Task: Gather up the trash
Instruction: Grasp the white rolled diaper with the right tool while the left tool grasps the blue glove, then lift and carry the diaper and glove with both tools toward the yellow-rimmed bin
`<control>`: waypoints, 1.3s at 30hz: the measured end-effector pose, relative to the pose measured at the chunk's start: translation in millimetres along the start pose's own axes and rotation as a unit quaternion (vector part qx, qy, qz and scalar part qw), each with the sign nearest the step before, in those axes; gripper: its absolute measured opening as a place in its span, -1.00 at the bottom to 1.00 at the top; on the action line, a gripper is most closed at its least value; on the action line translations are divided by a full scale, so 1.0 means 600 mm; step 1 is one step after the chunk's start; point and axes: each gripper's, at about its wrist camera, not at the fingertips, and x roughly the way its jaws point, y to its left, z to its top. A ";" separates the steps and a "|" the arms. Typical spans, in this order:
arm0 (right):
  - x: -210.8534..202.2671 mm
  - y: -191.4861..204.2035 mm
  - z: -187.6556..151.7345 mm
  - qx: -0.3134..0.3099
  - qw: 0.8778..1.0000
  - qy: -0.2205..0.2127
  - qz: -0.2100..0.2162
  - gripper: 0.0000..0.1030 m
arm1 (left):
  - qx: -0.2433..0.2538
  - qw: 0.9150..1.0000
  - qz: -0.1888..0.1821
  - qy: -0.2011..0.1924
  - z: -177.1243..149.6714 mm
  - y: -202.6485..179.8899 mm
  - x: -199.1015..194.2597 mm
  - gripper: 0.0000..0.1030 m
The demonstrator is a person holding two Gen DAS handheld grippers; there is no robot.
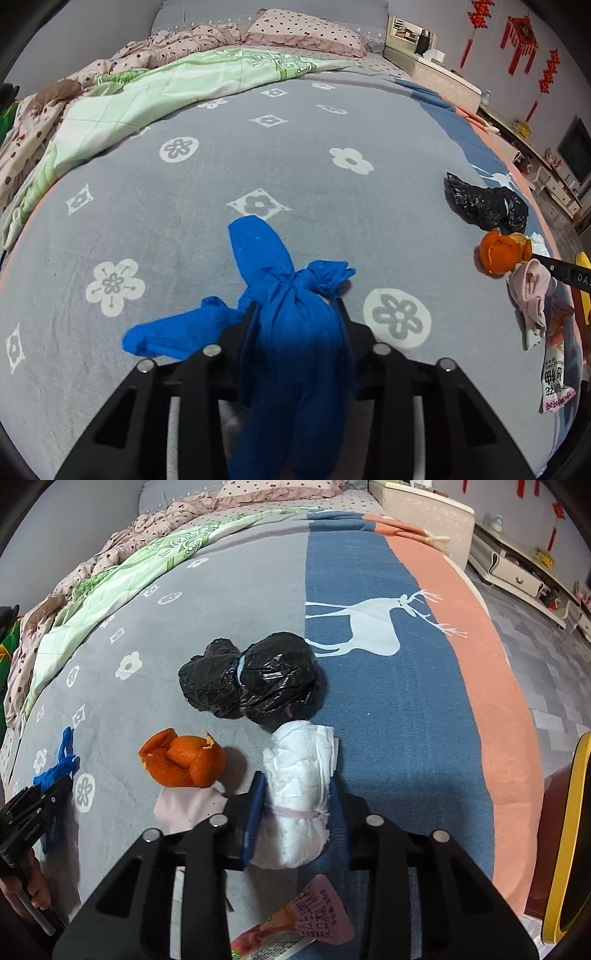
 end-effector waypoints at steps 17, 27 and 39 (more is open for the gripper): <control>-0.097 -0.026 -0.015 -0.001 0.998 -0.055 0.011 -0.48 | 0.005 1.000 -0.012 -0.012 0.005 -0.011 -0.040 -0.60; -0.136 -0.047 -0.039 0.020 0.997 -0.066 0.032 -0.48 | 0.000 0.999 -0.024 -0.029 0.012 -0.027 -0.092 -0.61; -0.235 -0.098 -0.074 0.044 0.991 -0.115 0.056 -0.48 | 0.026 0.996 -0.066 -0.061 0.026 -0.125 -0.168 -0.62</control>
